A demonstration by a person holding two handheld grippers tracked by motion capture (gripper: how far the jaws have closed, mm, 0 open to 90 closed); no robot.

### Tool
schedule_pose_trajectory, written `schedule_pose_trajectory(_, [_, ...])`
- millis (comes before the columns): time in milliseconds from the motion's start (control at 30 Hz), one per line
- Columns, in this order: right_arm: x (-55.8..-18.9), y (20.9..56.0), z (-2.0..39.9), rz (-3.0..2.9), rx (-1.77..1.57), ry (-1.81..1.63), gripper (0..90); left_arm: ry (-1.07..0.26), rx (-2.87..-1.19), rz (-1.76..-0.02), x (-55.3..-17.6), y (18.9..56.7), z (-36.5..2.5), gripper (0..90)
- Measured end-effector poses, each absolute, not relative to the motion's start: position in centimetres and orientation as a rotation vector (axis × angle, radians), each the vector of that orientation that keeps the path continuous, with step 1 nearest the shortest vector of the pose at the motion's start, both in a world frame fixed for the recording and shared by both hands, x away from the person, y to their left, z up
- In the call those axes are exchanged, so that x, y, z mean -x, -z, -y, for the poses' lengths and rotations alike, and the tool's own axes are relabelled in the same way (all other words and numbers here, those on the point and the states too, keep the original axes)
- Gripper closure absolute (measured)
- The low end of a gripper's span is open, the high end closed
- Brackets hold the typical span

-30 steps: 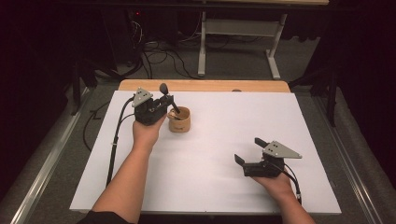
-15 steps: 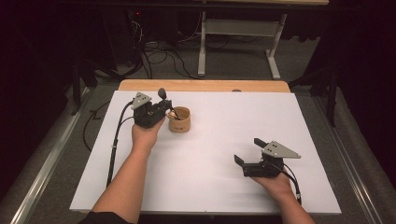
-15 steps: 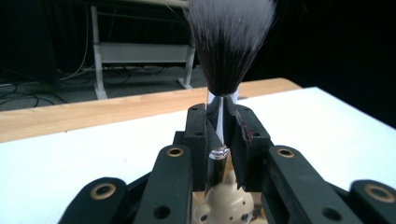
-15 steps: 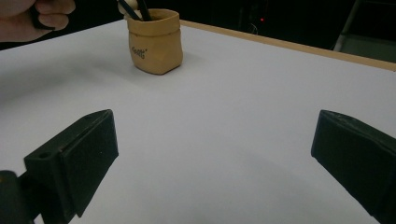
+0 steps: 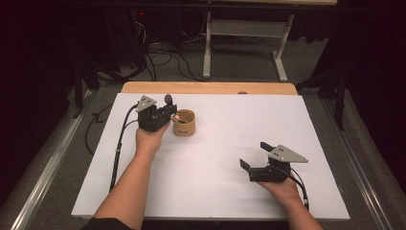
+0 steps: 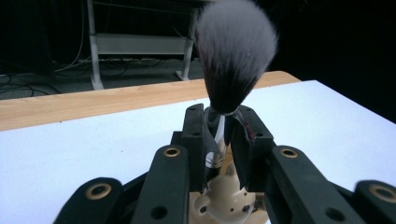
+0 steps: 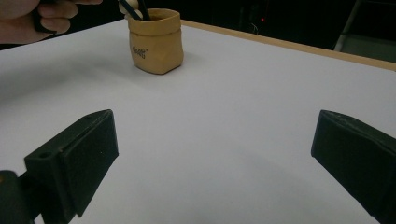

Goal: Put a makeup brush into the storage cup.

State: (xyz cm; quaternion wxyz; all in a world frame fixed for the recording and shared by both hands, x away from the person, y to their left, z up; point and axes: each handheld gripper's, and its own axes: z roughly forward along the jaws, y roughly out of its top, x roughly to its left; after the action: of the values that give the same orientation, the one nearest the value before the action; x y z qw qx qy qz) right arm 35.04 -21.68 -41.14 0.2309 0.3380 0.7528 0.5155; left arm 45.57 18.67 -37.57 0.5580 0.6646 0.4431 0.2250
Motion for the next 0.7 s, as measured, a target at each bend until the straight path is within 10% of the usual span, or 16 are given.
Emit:
schedule_pose_trajectory(333, [-35.1, 41.2, 21.6, -2.075, -0.920, -1.412, 2.2, -0.567, -1.557, -1.066, -45.3, 37.0, -19.3, 43.2])
schedule_pose_trajectory(700, [-35.0, 41.2, 21.5, -2.076, -0.914, -1.411, 2.3, -0.579, -1.546, -1.066, -44.5, 36.1, -20.0, 33.1])
